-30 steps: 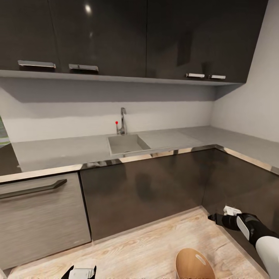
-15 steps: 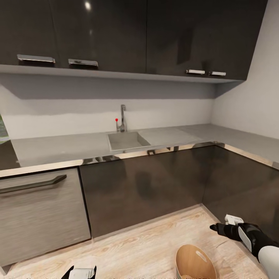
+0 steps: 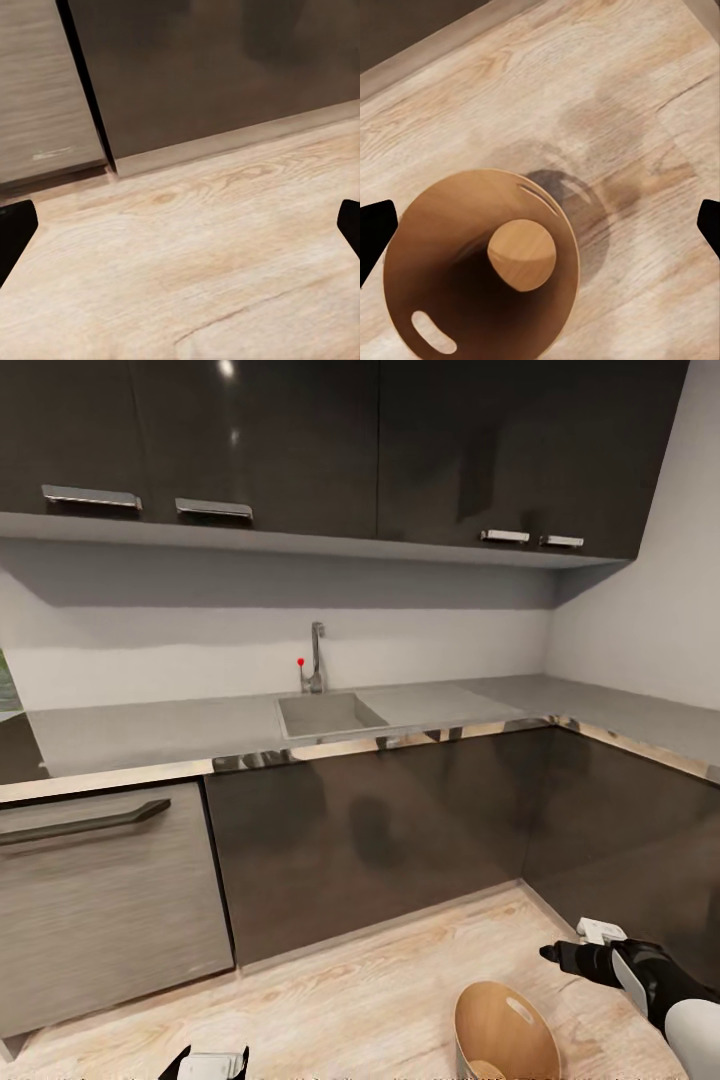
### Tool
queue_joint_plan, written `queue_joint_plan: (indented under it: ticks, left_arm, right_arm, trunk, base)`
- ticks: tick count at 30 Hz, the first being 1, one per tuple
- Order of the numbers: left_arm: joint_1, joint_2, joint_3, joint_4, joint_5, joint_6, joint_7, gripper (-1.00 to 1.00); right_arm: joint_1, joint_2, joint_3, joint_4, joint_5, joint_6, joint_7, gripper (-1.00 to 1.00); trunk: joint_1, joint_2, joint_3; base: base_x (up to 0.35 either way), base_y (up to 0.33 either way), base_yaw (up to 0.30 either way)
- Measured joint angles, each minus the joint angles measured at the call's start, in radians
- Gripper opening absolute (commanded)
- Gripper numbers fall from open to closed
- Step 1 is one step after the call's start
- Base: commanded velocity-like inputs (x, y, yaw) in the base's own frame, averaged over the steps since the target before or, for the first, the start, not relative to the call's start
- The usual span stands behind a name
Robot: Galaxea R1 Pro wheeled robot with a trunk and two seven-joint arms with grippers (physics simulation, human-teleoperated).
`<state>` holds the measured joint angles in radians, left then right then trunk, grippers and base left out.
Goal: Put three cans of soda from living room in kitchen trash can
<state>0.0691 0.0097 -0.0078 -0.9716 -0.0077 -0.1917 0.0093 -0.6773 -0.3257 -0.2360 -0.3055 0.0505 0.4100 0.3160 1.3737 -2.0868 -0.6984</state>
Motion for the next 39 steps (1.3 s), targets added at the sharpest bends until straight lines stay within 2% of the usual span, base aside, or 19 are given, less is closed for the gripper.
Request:
queue_joint_plan:
  ticks: [13, 20, 39]
  left_arm:
    - [0.000, 0.001, -0.001, 0.000, 0.000, 0.000, 0.000, 1.00]
    - [0.000, 0.001, -0.002, 0.001, 0.000, 0.000, 0.000, 1.00]
    - [0.000, 0.000, -0.003, 0.001, -0.002, 0.000, 0.000, 1.00]
  right_arm:
    - [0.001, 0.002, 0.003, 0.000, 0.000, -0.004, 0.000, 1.00]
    - [0.001, 0.003, 0.006, 0.020, 0.000, -0.050, 0.000, 1.00]
    - [0.001, 0.011, 0.007, 0.028, 0.000, -0.054, -0.001, 1.00]
  trunk:
    - [0.050, -0.091, -0.041]
    - [0.077, -0.140, -0.063]
    - [0.150, -0.273, -0.122]
  base:
    - [0.000, 0.000, 0.000]
    - [0.000, 0.000, 0.000]
    - [0.000, 0.000, 0.000]
